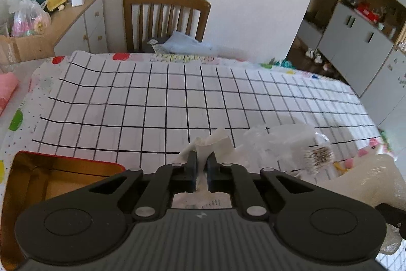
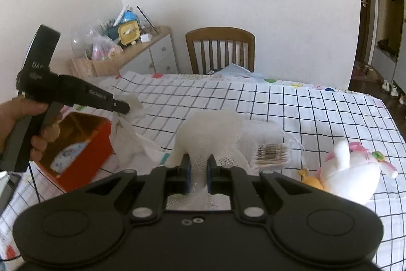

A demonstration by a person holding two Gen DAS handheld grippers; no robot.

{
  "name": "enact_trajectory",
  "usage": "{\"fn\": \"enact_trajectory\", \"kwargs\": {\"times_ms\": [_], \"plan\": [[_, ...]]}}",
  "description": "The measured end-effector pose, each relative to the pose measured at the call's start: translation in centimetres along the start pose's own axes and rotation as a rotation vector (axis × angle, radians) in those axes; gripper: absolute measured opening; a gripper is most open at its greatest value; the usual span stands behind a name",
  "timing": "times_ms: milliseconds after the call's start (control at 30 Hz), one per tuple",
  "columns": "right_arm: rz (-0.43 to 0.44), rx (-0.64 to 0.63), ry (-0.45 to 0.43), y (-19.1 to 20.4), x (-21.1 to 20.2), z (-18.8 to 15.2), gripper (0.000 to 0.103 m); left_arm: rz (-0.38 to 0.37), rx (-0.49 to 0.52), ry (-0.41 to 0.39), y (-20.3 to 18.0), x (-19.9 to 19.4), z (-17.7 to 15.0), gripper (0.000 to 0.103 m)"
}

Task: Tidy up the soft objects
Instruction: 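Carry the white cloth and mesh bag with both tools over the tin box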

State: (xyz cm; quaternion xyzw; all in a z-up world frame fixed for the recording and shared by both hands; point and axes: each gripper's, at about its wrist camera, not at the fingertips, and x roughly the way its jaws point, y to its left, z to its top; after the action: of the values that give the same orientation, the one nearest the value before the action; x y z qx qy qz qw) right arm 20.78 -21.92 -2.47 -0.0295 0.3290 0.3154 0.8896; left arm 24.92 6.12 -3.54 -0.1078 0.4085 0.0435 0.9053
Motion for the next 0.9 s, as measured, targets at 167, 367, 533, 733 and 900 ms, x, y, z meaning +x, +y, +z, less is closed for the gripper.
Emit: {"fn": "enact_trajectory", "kwargs": {"times_ms": [167,367,533,733,900], "plan": [[0.029,-0.038,-0.022,1.4,-1.3,1.0,0.011,-0.012,-0.005,-0.016,0.6,-2.8,0.1,0.007],[0.076,-0.066,-0.05,3.6,-2.4,2.7,0.011,-0.008,-0.011,-0.044,1.6,-6.6,0.2,0.007],[0.115,-0.1,-0.072,5.6,-2.6,4.4,0.011,-0.002,-0.017,-0.079,3.1,-10.0,0.3,0.007],[0.174,-0.146,-0.09,9.0,-1.9,6.4,0.011,0.027,-0.027,-0.124,5.1,-13.5,0.9,0.007],[0.221,-0.183,-0.097,12.1,-1.1,7.4,0.011,0.059,-0.04,-0.165,7.1,-16.3,1.2,0.007]]}}
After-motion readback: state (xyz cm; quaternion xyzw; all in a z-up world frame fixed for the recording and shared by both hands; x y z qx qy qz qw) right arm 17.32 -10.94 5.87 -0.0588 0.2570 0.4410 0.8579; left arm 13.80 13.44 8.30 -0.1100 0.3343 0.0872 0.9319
